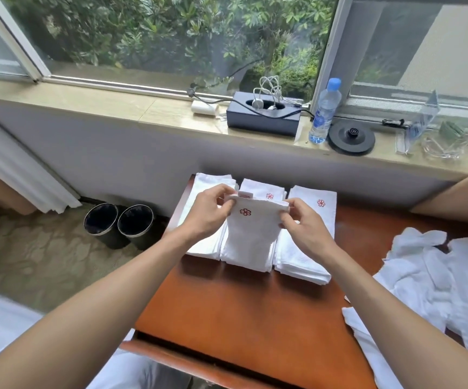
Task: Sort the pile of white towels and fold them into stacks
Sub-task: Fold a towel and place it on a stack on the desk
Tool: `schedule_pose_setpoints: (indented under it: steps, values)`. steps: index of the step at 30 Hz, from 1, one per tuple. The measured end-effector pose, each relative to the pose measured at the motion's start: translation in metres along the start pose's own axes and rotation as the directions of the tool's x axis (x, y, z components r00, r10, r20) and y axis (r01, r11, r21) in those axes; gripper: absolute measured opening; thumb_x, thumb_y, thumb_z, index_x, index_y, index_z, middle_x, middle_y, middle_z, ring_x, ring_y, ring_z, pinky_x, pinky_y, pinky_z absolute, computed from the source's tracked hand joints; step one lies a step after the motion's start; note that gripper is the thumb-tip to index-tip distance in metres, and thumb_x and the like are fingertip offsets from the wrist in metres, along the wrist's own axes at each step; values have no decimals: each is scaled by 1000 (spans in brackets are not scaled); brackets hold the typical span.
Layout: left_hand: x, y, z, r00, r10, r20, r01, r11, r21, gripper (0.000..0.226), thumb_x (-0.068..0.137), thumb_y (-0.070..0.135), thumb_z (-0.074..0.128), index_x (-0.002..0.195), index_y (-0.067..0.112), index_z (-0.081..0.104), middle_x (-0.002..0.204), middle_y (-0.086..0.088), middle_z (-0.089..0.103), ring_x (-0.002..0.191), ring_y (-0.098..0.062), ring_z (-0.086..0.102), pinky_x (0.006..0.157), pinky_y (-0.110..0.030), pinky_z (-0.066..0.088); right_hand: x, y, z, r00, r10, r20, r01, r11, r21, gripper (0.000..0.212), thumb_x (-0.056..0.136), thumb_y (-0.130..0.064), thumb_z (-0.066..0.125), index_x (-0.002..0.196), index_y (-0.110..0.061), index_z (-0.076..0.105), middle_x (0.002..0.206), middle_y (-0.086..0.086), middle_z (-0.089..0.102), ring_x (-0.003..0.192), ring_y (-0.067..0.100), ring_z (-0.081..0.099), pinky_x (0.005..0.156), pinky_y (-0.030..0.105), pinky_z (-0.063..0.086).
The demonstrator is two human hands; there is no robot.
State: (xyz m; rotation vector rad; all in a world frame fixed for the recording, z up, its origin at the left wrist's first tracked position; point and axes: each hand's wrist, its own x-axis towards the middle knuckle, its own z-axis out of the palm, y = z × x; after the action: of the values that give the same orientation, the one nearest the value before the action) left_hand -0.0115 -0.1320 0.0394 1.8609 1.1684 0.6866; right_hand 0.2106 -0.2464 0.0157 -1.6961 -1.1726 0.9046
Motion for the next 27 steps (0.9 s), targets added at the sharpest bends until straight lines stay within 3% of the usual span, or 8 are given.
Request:
schedule_pose_setpoints:
  steps: [4,9,13,16,22,27]
  values:
    - [21,-14,3,1000,-6,26,5,999,47,12,97,10,63,97,21,68,98,-1,73,86,-24,70,85,-43,58,17,5,6,1000,28,9,-28,998,-51,9,102,-21,55,102,-25,64,102,-4,72,102,19,68,97,45,54]
    - [70,-30,12,998,15,66,-19,998,54,10,98,11,62,97,19,68,98,-2,74,86,-19,67,81,-33,54,59,7,11,994,47,-96,-53,997,-61,13,105,-24,53,102,-25,65,104,-7,71,103,18,65,93,42,53]
    - [103,-54,26,995,-36,97,30,997,66,9,98,14,62,102,13,71,100,0,73,86,-18,66,86,-36,54,85,25,21,986,94,-137,-106,991,-79,14,106,-24,53,104,-21,67,103,-9,71,104,9,64,93,40,53]
    - [135,-66,40,989,-38,144,28,997,71,11,98,16,62,103,14,71,102,1,73,85,-14,66,86,-34,54,116,41,21,971,130,-199,-149,985,-84,15,105,-24,52,104,-18,66,103,-1,71,101,20,64,92,43,52]
    - [192,-95,67,983,-48,178,35,996,79,12,97,13,61,103,17,71,96,8,72,87,-14,67,81,-28,53,169,76,26,949,211,-236,-232,970,-67,17,105,-27,53,117,-20,62,111,-4,68,107,17,62,86,24,46]
    - [224,-124,93,959,-148,240,142,989,45,23,98,13,60,121,13,66,115,-2,69,101,-16,64,85,-29,52,188,110,35,927,338,-160,-339,940,22,24,101,-24,56,125,-28,55,109,-11,68,100,10,68,90,36,56]
